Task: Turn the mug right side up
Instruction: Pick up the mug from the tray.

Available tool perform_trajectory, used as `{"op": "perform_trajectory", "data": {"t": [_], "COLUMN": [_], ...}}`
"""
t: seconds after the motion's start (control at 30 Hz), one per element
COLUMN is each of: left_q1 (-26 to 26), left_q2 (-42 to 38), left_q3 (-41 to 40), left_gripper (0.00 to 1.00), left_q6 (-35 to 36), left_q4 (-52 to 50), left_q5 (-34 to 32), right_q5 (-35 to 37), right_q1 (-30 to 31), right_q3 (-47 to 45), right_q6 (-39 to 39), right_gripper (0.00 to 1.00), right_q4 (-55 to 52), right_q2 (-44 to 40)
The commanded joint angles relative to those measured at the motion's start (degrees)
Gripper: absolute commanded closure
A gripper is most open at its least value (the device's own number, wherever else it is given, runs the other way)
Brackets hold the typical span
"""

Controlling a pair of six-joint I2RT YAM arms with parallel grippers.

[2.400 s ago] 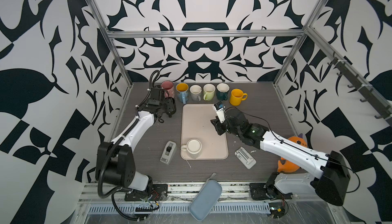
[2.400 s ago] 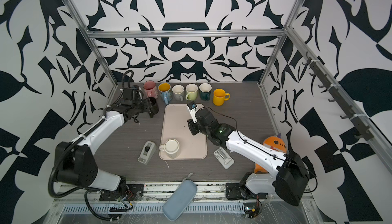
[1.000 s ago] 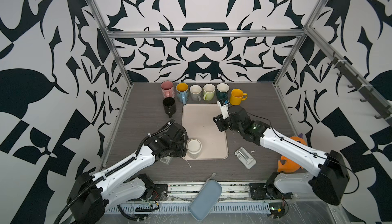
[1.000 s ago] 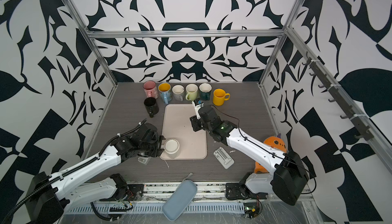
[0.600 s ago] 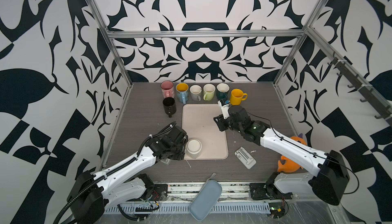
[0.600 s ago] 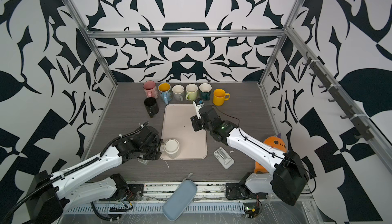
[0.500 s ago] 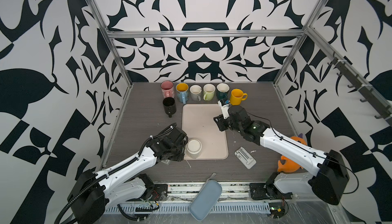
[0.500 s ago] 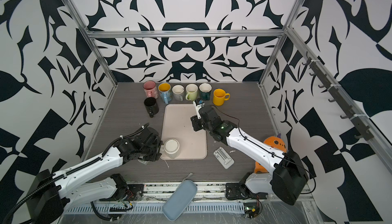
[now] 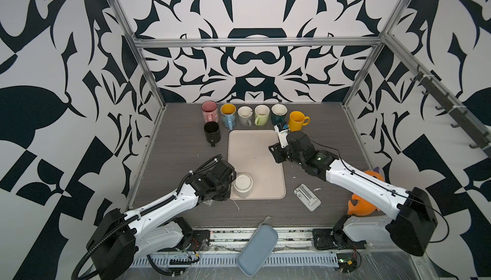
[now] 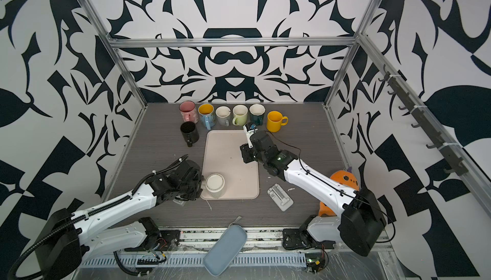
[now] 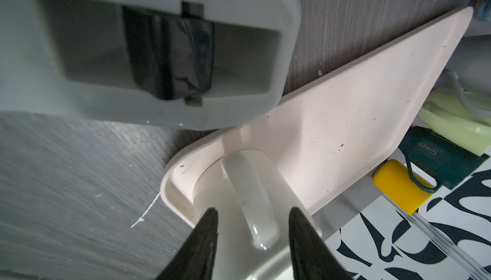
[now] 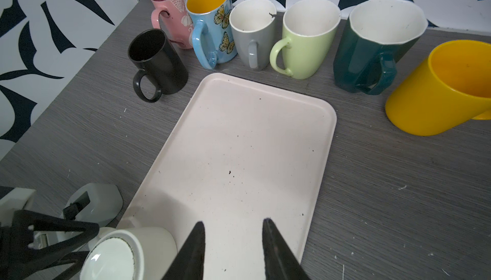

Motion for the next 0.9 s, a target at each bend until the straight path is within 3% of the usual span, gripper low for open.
{"op": "perform_trajectory", "data": {"t": [0.0,0.43,0.87], "left_q1": [-0.15,0.38,0.7], "left_q2": [0.85,3.4,5.43], "left_q3": [-1.3,-2.07,-2.97], "left_gripper": [0.53,0.57,0.77], "left_q6": [-16.93,-17.43,-17.12], "left_q4": [1.41,5.73,8.24], "left_q5": [-1.23,-1.86,-0.28], "right_q5": [-0.3,-0.92,-0.85], "right_q1": [-0.35,-1.21,-1.6], "right_q3": [-0.05,0.2,-0.16], "right_q6": [0.7,0.7,1.12], "right_gripper": [0.62,0.63,0.64], "right_q4": [0.64,0.73,0.75], "right_q2": [0.18,0.84,0.82]}}
